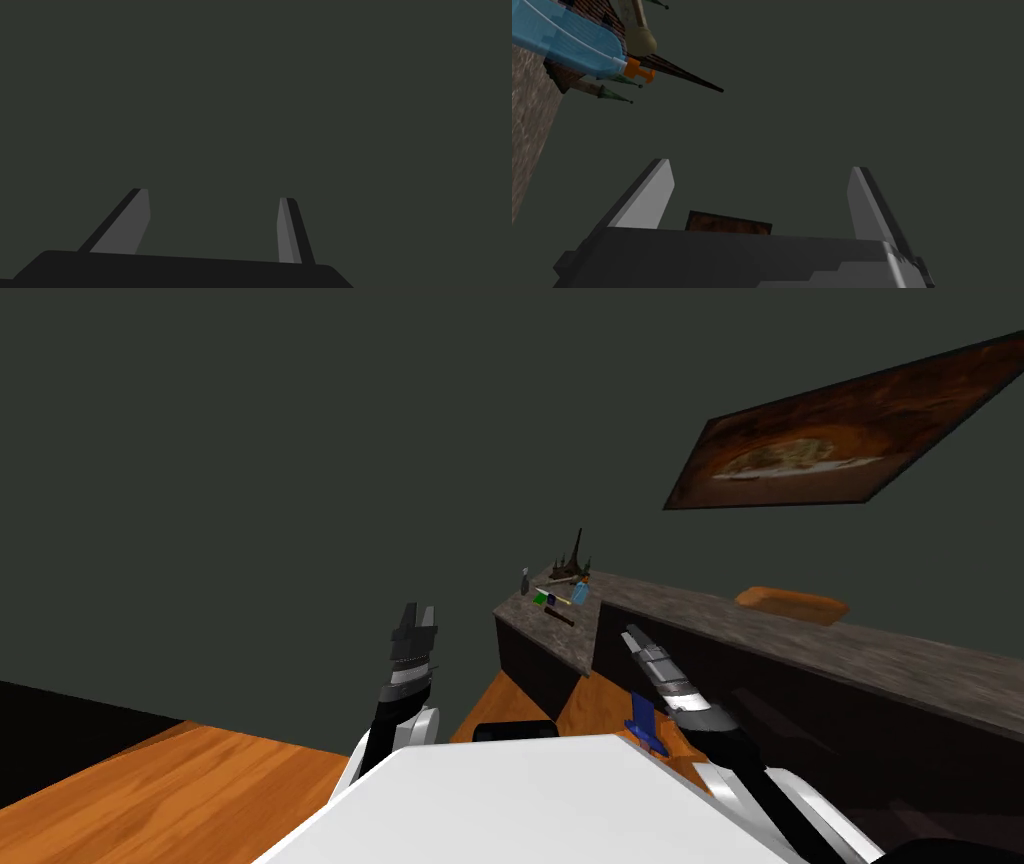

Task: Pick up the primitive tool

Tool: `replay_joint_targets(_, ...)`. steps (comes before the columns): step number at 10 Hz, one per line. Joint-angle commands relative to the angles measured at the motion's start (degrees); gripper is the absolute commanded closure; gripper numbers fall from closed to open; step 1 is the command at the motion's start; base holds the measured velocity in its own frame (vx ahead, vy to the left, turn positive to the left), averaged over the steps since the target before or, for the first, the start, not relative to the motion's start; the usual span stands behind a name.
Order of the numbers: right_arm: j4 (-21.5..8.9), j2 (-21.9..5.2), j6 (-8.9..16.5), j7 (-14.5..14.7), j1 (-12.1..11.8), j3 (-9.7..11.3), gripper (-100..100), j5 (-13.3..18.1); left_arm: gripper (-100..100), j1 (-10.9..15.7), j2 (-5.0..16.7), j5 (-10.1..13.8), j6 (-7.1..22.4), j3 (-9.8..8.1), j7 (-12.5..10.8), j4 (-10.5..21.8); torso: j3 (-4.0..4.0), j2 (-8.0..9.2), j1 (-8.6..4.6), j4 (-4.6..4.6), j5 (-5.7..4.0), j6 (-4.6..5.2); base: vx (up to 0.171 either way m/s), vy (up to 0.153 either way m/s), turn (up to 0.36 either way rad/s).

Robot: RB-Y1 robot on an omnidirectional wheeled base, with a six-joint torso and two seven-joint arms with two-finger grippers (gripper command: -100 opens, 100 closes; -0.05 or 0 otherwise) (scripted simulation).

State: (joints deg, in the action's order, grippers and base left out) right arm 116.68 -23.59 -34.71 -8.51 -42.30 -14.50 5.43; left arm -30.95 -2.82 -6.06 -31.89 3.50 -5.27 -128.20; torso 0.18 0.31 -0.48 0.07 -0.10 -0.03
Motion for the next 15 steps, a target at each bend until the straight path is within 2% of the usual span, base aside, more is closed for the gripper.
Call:
replay_joint_targets(1, -1.7, -1.7, -0.2, 0.1, -0.8, -0.7, -100, 1.1, 0, 0.0, 0.0, 0.0, 0.0, 0.00, 0.0, 0.0, 0.00, 0.00, 0.00, 0.00, 0.00, 0.00, -0.083, -0.074, 0.082)
replay_joint_targets(2, -3.7, -4.0, -0.2, 0.1, -2.3, -2.0, -100, 2.9, 0, 0.0, 0.0, 0.0, 0.0, -0.01, 0.0, 0.0, -0.02, -0.05, 0.09, 0.00, 0.00, 0.07, -0.068, -0.036, 0.188)
replay_joint_targets(3, -3.7, -4.0, -0.2, 0.1, -2.3, -2.0, -100, 2.9, 0, 0.0, 0.0, 0.0, 0.0, 0.00, 0.0, 0.0, -0.05, -0.09, 0.21, -0.01, 0.04, 0.02, -0.049, -0.023, 0.118)
replay_joint_targets(4, -5.8, -6.2, -0.2, 0.0, -3.9, -3.3, -100, 4.7, 0, 0.0, 0.0, 0.0, 0.0, 0.00, 0.0, 0.0, -0.09, -0.18, 0.28, -0.03, 0.05, 0.05, -0.045, -0.027, 0.218)
replay_joint_targets(5, -5.8, -6.2, -0.2, 0.0, -3.9, -3.3, -100, 4.7, 0, 0.0, 0.0, 0.0, 0.0, 0.00, 0.0, 0.0, -0.11, -0.20, 0.27, -0.04, 0.06, 0.02, -0.042, -0.030, 0.153)
replay_joint_targets(7, -10.0, -10.2, -0.5, -0.4, -7.1, -5.8, -100, 8.4, 0, 0.0, 0.0, 0.0, 0.0, 0.00, 0.0, 0.0, -0.13, -0.24, 0.27, -0.05, 0.05, 0.01, -0.062, -0.027, 0.363)
replay_joint_targets(8, -10.0, -10.5, -0.5, -0.4, -7.1, -5.8, -100, 8.5, 0, 0.0, 0.0, 0.0, 0.0, 0.00, 0.0, 0.0, -0.09, -0.15, 0.24, -0.03, 0.05, 0.00, -0.068, -0.044, 0.156)
replay_joint_targets(10, -13.6, -14.5, -0.9, -0.9, -10.2, -8.1, -100, 12.4, 0, 0.0, 0.0, 0.0, 0.0, 0.00, 0.0, 0.0, -0.12, -0.23, 0.23, -0.04, 0.05, 0.03, -0.051, -0.024, 0.319)
replay_joint_targets(11, -14.4, -14.7, -0.9, -0.9, -10.2, -8.1, -100, 12.6, 0, 0.0, 0.0, 0.0, 0.0, 0.00, 0.0, 0.0, -0.13, -0.24, 0.25, -0.04, 0.05, 0.00, -0.041, -0.022, 0.218)
replay_joint_targets(13, -18.6, -18.2, -1.6, -1.7, -13.4, -10.1, -100, 16.6, 0, 0.0, 0.0, 0.0, 0.0, 0.00, 0.0, 0.0, -0.17, -0.32, 0.27, -0.06, 0.04, 0.01, -0.036, -0.015, 0.392)
replay_joint_targets(14, -18.8, -18.5, -1.6, -1.7, -13.4, -10.1, -100, 16.8, 0, 0.0, 0.0, 0.0, 0.0, 0.00, 0.0, 0.0, -0.18, -0.32, 0.25, -0.06, 0.06, 0.02, -0.027, -0.018, 0.221)
replay_joint_targets(15, -21.0, -20.3, -2.0, -2.1, -14.9, -11.0, -100, 19.0, 0, 0.0, 0.0, 0.0, 0.0, -0.01, 0.0, 0.0, -0.19, -0.36, 0.26, -0.06, 0.04, 0.06, -0.020, -0.003, 0.393)
